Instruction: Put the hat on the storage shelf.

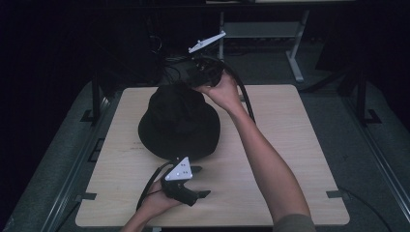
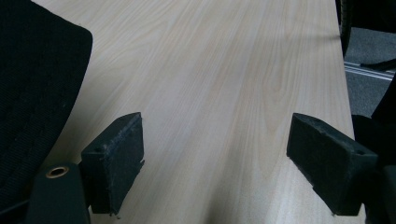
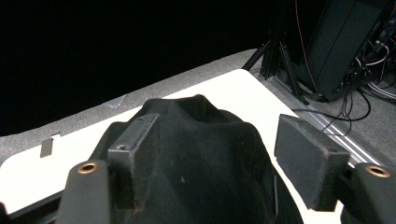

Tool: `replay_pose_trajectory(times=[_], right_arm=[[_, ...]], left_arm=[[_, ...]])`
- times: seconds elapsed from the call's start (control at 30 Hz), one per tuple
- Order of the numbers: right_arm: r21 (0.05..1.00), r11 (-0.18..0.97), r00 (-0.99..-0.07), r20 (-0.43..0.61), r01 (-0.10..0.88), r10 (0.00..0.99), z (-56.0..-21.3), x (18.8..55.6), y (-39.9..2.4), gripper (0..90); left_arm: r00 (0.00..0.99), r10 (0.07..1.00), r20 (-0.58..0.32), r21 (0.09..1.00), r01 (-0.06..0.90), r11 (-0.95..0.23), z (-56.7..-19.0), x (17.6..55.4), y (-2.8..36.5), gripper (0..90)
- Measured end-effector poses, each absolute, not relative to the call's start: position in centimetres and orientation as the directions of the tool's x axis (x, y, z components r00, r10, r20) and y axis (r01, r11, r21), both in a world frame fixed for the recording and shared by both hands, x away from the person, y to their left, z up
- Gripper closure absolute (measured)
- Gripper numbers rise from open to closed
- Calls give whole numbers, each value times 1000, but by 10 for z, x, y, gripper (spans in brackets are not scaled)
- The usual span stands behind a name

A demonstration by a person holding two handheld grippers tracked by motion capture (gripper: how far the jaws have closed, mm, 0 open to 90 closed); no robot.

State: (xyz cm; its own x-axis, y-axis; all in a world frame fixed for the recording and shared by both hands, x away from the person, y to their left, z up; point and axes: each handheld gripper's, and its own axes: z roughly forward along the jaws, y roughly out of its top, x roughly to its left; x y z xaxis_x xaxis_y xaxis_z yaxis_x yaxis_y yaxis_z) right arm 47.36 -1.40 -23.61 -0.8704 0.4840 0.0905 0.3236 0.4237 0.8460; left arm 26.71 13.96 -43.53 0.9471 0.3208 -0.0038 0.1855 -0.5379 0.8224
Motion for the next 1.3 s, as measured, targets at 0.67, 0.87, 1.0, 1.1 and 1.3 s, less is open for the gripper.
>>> replay_pose_trajectory(times=[0.67,0.87,1.0,1.1,1.3], right_arm=[[836,420,-862,115,353,494,-243,462,-45,256],[840,407,-856,122,359,502,-245,459,-56,255],[844,394,-854,134,364,503,-247,457,-66,248],[849,384,-853,135,362,505,-248,455,-71,248],[853,364,-843,148,373,517,-255,450,-89,248]], left_arm=[[940,340,-12,823,203,-530,-435,270,144,177],[939,345,-12,821,206,-532,-435,270,144,177],[938,347,-12,822,207,-531,-436,270,144,177],[938,346,-14,821,208,-532,-436,270,144,177],[936,351,-13,821,211,-530,-436,269,144,177]])
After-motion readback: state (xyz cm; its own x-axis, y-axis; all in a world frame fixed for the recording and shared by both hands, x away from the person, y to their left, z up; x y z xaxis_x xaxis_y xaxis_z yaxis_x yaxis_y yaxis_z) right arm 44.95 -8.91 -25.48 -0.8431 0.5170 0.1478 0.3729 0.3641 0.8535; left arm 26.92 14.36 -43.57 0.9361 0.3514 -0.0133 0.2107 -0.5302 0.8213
